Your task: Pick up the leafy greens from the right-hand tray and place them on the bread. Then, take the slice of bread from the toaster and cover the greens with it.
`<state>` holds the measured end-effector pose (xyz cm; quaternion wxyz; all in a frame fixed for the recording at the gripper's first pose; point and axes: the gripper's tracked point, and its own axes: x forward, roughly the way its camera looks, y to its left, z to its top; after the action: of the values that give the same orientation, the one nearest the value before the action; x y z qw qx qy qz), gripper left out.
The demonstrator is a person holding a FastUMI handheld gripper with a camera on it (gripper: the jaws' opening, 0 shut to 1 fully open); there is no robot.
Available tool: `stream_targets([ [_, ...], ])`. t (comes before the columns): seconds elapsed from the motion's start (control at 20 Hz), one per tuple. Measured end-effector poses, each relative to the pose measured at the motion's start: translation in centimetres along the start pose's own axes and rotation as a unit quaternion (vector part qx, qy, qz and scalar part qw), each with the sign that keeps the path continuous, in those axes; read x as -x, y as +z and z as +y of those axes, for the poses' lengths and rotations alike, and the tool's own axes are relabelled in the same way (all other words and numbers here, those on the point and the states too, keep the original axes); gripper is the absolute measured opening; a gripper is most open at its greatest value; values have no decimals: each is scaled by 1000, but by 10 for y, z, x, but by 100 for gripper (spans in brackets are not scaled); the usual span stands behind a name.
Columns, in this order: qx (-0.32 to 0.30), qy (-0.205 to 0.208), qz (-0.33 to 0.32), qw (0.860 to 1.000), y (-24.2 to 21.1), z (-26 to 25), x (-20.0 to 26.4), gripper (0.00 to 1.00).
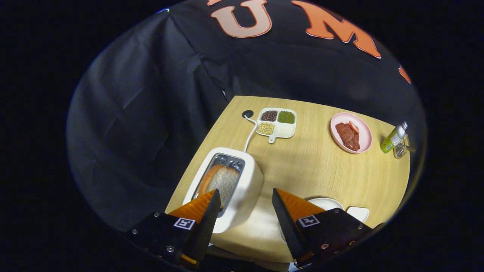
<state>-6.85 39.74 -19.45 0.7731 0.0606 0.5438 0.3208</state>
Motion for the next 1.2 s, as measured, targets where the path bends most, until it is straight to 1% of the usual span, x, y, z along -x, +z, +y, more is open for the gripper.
stream_targets([
  [0.15, 12, -7, 19, 1000, 7, 26, -11, 83],
  [0.3, 31, -19, 40, 999, 11, 38, -27, 83],
  [0.35, 31, -29, 53, 998, 6, 39, -34, 83],
  [0.45, 13, -37, 86, 996, -6, 45, -44, 82],
  [0.55, 6, -48, 102, 994, -9, 45, -53, 76],
  [0.65, 6, -68, 113, 991, -11, 40, -58, 71],
  [0.75, 0, -85, 126, 988, -17, 33, -63, 64],
  [0.8, 0, -92, 132, 987, -20, 30, -64, 58],
  [0.95, -5, -98, 139, 986, -30, 25, -67, 55],
  [1.0, -12, -100, 136, 986, -29, 23, -66, 48],
  [1.05, -24, -92, 130, 987, -30, 22, -67, 42],
  [1.1, -54, -67, 138, 987, -34, 31, -65, 26],
  [1.15, -72, -56, 141, 986, -37, 35, -61, 19],
  [1.2, -75, -51, 134, 987, -35, 32, -58, 15],
])
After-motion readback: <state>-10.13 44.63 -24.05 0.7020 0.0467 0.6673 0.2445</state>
